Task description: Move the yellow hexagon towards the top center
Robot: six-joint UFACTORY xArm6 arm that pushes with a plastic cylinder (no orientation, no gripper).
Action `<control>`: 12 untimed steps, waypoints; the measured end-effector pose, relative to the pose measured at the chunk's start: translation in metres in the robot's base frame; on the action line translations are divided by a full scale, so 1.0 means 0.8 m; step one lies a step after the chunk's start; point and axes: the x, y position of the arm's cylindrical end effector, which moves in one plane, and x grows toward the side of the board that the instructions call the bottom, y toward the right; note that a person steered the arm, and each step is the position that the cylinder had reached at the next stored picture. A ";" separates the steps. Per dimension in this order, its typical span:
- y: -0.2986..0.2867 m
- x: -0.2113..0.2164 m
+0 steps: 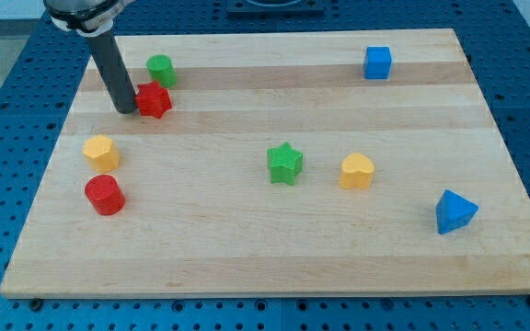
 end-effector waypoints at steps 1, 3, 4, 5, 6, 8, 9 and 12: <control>-0.011 0.000; -0.086 0.061; -0.075 0.134; -0.042 0.135; 0.004 0.111; 0.023 0.092; 0.008 0.080; 0.107 0.055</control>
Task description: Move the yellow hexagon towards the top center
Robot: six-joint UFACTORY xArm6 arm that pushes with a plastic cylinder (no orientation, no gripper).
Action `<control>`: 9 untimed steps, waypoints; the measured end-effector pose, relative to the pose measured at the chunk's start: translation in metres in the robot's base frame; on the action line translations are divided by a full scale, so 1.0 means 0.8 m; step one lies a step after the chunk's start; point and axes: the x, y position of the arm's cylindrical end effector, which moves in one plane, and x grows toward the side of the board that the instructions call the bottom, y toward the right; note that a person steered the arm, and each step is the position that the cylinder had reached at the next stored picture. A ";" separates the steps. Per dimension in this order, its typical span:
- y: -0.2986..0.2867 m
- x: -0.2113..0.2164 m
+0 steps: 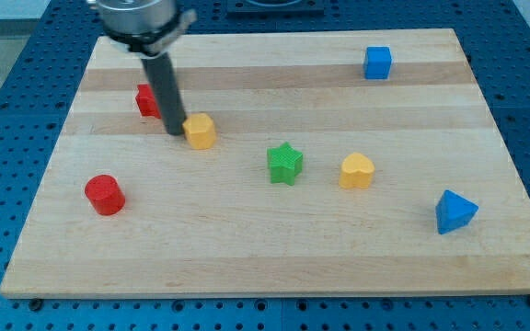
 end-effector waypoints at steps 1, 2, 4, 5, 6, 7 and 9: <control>-0.007 0.038; 0.015 0.067; 0.042 0.003; 0.042 -0.008; 0.023 -0.001; 0.020 -0.010; 0.065 -0.055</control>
